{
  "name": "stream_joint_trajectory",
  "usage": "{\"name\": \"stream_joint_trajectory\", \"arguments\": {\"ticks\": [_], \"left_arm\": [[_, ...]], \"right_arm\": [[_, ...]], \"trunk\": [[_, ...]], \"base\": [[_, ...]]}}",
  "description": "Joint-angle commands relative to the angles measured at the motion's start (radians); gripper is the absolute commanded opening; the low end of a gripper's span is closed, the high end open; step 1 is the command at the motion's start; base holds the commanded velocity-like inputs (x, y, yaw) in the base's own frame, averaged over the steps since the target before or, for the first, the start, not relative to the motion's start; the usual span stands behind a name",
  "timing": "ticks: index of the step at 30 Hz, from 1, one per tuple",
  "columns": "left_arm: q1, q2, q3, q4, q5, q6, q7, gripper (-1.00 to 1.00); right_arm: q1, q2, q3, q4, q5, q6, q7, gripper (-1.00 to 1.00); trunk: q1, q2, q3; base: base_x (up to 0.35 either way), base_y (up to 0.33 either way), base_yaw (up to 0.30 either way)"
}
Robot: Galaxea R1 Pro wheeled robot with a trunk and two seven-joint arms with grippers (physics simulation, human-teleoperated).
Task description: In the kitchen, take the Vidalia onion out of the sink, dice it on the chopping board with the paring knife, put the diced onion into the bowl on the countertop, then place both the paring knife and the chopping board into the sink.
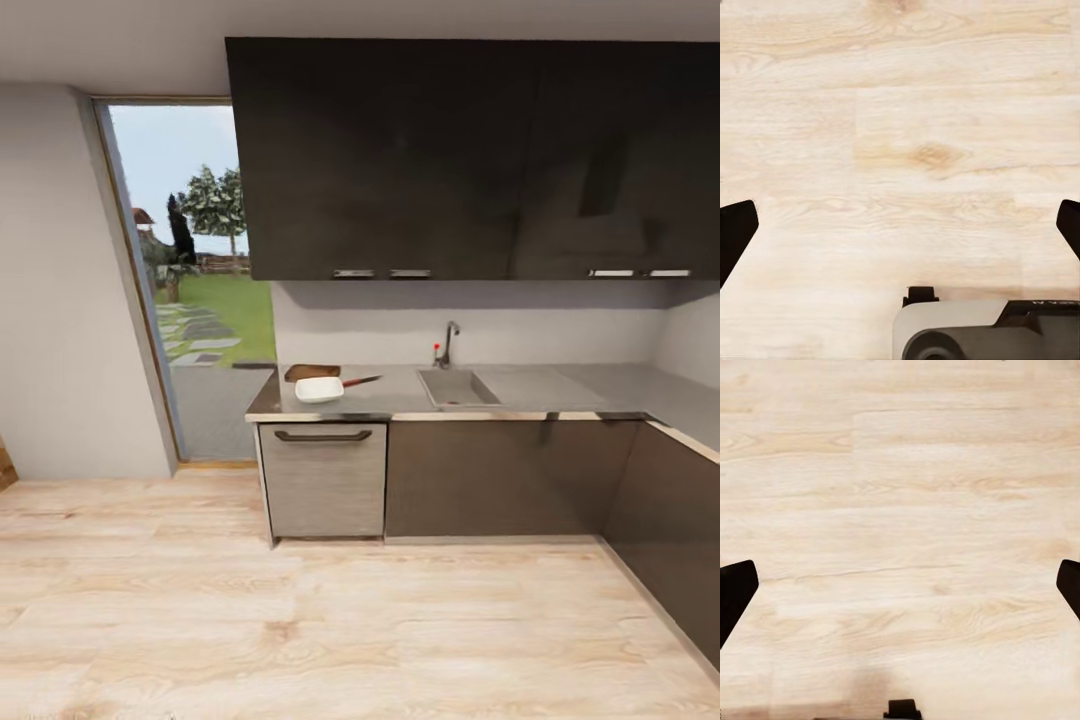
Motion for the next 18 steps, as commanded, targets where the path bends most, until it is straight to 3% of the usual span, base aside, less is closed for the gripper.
{"name": "stream_joint_trajectory", "arguments": {"ticks": [1, 13, 18], "left_arm": [[0.0, 0.0, 0.001, 0.0, 0.0, -0.002, 0.0, 1.0], [0.0, 0.0, 0.001, 0.0, 0.0, -0.002, 0.0, 1.0], [0.0, 0.0, 0.001, 0.0, 0.0, -0.002, 0.0, 1.0]], "right_arm": [[0.0, 0.0, 0.0, 0.001, 0.0, -0.003, -0.003, 1.0], [0.0, -0.001, 0.0, 0.001, 0.0, -0.003, -0.003, 1.0], [0.0, -0.003, 0.0, 0.0, 0.001, -0.003, -0.002, 1.0]], "trunk": [[0.0, -0.001, -0.001], [0.0, -0.001, -0.007], [0.0, -0.001, -0.008]], "base": [[0.024, -0.019, 0.245], [0.004, -0.003, 0.241], [0.0, 0.0, 0.1]]}}
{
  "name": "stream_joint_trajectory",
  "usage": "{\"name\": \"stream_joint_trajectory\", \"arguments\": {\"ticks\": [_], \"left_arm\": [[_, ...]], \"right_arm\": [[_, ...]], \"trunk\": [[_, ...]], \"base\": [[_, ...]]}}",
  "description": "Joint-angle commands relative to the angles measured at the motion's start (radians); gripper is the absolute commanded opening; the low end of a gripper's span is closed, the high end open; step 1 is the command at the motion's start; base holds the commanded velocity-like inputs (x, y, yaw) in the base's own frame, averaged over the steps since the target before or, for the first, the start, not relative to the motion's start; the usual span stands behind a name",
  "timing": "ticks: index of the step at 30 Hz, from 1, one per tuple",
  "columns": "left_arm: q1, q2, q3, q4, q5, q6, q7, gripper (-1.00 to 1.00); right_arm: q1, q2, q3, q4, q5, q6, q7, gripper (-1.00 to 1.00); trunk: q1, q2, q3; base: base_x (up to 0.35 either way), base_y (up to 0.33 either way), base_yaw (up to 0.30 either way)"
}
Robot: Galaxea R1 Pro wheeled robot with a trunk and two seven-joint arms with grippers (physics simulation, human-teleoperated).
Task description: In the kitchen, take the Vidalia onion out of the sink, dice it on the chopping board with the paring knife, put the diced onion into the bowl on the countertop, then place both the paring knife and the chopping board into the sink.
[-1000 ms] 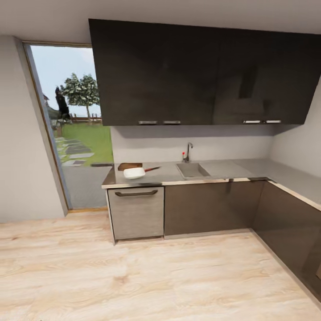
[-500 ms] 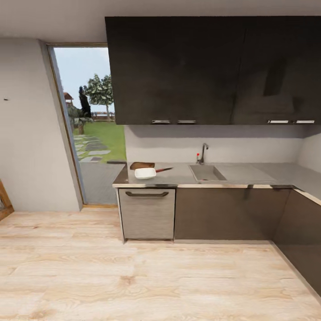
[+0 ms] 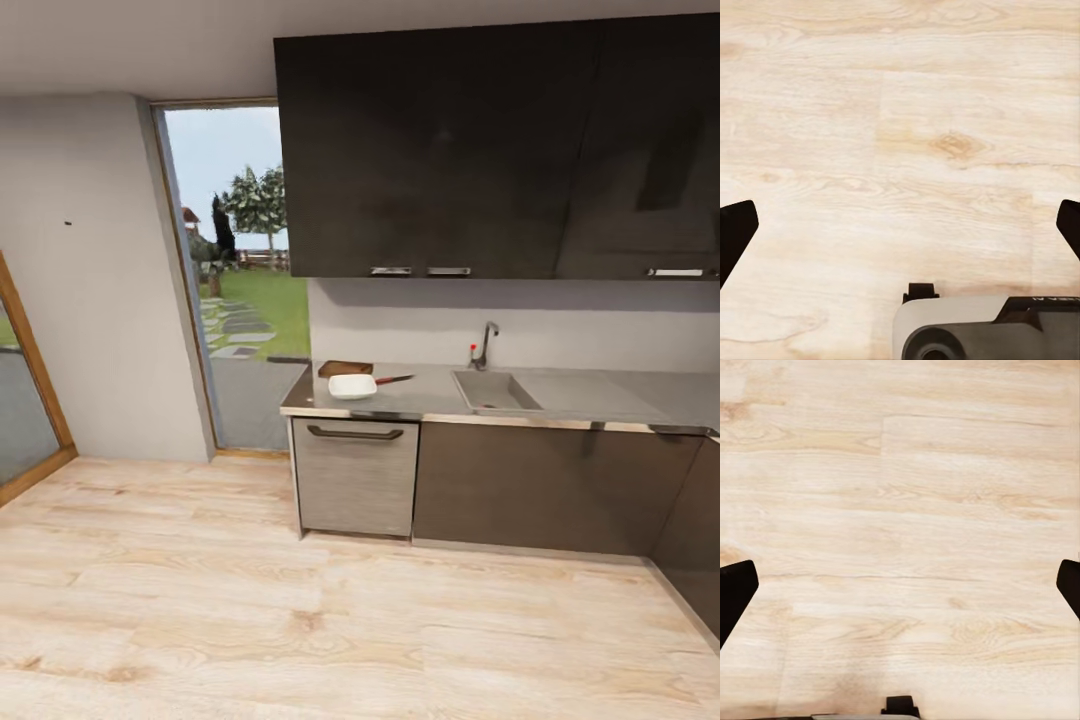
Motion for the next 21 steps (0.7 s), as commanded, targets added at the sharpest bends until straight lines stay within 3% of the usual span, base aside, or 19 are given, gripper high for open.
{"name": "stream_joint_trajectory", "arguments": {"ticks": [1, 6, 16, 21], "left_arm": [[0.0, 0.0, 0.001, 0.0, 0.0, -0.002, 0.0, 1.0], [0.0, 0.0, 0.001, 0.0, 0.0, -0.002, 0.0, 1.0], [0.0, 0.0, 0.001, 0.0, 0.0, -0.002, 0.0, 1.0], [0.0, 0.0, 0.001, 0.0, 0.0, -0.002, 0.0, 1.0]], "right_arm": [[0.0, -0.001, 0.0, 0.001, 0.001, -0.003, -0.003, 1.0], [0.0, -0.022, 0.0, 0.001, 0.002, -0.003, -0.002, 1.0], [0.0, -0.024, 0.0, 0.001, -0.003, -0.003, -0.002, 1.0], [0.0, -0.022, 0.0, 0.0, -0.003, -0.003, -0.002, 1.0]], "trunk": [[0.0, -0.001, 0.0], [0.0, -0.001, 0.0], [0.0, -0.001, 0.0], [0.0, -0.001, 0.0]], "base": [[0.0, 0.0, 0.037], [0.0, 0.0, 0.009], [0.011, 0.006, 0.0], [0.189, 0.14, 0.0]]}}
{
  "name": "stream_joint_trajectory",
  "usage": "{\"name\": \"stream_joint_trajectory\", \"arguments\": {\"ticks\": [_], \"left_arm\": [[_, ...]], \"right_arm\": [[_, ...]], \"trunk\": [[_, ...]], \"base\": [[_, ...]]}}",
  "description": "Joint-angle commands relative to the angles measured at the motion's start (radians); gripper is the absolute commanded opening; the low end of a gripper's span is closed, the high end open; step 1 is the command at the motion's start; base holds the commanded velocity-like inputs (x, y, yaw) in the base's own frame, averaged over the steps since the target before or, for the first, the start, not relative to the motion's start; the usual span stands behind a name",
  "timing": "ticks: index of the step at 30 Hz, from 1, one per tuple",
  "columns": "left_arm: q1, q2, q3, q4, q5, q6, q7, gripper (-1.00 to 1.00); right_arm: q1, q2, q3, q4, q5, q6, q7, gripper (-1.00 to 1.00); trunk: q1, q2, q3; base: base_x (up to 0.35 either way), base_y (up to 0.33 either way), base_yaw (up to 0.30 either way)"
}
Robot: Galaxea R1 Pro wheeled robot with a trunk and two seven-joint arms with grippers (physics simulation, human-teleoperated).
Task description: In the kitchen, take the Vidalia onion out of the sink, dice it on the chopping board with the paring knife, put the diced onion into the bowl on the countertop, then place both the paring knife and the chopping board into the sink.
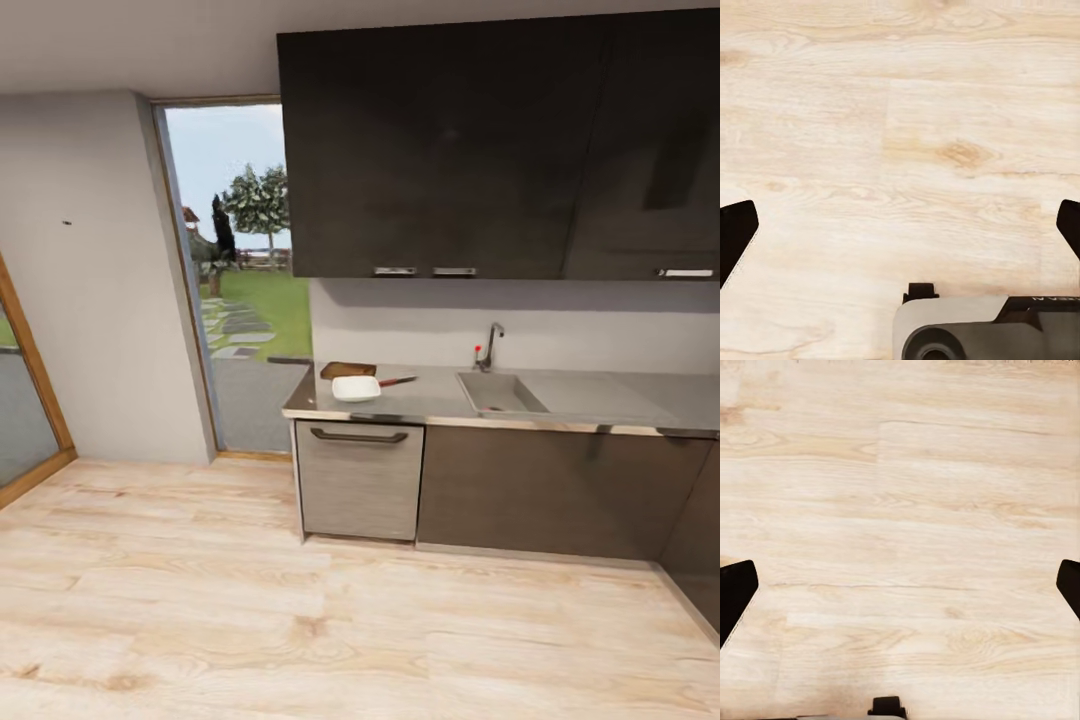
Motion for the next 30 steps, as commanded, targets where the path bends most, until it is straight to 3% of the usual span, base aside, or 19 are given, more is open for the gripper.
{"name": "stream_joint_trajectory", "arguments": {"ticks": [1, 11, 30], "left_arm": [[0.0, 0.0, 0.001, 0.0, 0.0, -0.002, 0.0, 1.0], [0.0, 0.0, 0.001, 0.0, 0.0, -0.002, 0.0, 1.0], [0.0, 0.0, 0.001, 0.0, 0.0, -0.002, 0.0, 1.0]], "right_arm": [[0.0, 0.0, 0.0, 0.001, -0.001, -0.003, -0.002, 1.0], [0.0, 0.002, 0.0, 0.001, -0.002, -0.003, -0.002, 1.0], [0.0, 0.005, 0.0, 0.001, -0.001, -0.002, -0.002, 1.0]], "trunk": [[0.001, 0.0, 0.0], [0.001, 0.0, 0.007], [0.001, 0.0, 0.009]], "base": [[0.24, 0.172, -0.015], [0.213, 0.143, -0.121], [0.008, 0.004, -0.013]]}}
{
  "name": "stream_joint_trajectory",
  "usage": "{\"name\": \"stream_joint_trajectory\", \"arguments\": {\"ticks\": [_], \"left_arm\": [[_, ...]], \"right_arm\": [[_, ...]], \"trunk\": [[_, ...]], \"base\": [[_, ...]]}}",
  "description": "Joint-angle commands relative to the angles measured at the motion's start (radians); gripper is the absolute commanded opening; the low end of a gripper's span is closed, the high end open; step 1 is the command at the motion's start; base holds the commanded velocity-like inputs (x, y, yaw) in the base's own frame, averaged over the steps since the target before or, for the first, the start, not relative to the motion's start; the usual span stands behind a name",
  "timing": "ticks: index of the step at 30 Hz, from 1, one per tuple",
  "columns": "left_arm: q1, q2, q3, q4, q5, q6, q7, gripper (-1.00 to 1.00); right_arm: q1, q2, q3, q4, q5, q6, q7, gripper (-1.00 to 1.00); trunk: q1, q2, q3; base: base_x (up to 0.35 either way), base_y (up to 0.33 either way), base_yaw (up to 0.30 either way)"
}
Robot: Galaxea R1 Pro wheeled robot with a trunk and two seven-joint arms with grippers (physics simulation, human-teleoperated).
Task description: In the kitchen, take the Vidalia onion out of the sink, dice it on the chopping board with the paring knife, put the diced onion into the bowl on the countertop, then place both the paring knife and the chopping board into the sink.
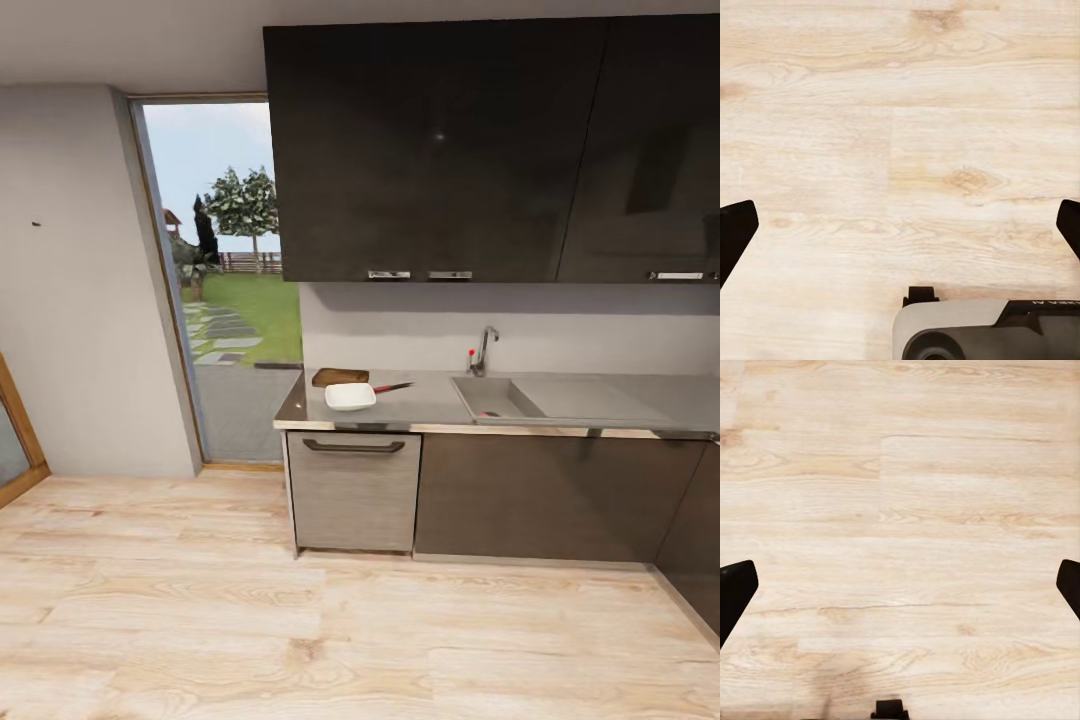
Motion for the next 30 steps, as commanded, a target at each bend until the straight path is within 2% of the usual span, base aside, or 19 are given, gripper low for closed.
{"name": "stream_joint_trajectory", "arguments": {"ticks": [1, 14, 19, 20, 24, 25, 30], "left_arm": [[0.0, 0.0, 0.0, 0.0, -0.001, -0.003, 0.0, 1.0], [0.0, -0.004, 0.002, -0.006, -0.004, 0.001, 0.002, 1.0], [-0.02, -0.005, 0.002, -0.013, -0.004, 0.035, 0.005, 1.0], [-0.043, -0.006, 0.002, -0.024, -0.004, 0.059, 0.006, 1.0], [-0.168, -0.012, 0.002, -0.099, -0.004, 0.256, 0.005, 1.0], [-0.209, -0.012, 0.002, -0.132, -0.004, 0.325, 0.005, 1.0], [-0.292, -0.012, 0.002, -0.254, -0.005, 0.502, 0.004, 1.0]], "right_arm": [[0.0, 0.001, 0.0, 0.001, -0.001, -0.003, -0.002, 1.0], [0.0, 0.001, 0.0, 0.001, 0.0, -0.003, -0.002, 1.0], [0.0, 0.001, 0.0, 0.001, 0.0, -0.003, -0.002, 1.0], [0.0, 0.001, 0.0, 0.001, 0.0, -0.003, -0.002, 1.0], [0.0, -0.001, 0.0, 0.002, 0.0, -0.003, -0.002, 1.0], [0.0, -0.002, 0.0, 0.002, 0.0, -0.003, -0.002, 1.0], [0.0, -0.003, 0.0, 0.002, 0.0, -0.003, -0.002, 1.0]], "trunk": [[0.0, -0.001, 0.0], [0.0, -0.001, 0.0], [0.0, -0.001, 0.0], [0.0, -0.001, 0.0], [0.0, -0.001, 0.0], [0.0, -0.001, 0.0], [0.0, -0.001, 0.0]], "base": [[0.0, 0.0, 0.0], [0.105, -0.047, 0.0], [0.019, -0.01, 0.0], [0.005, -0.003, 0.0], [0.001, -0.001, 0.0], [0.0, 0.0, 0.0], [0.0, 0.0, 0.0]]}}
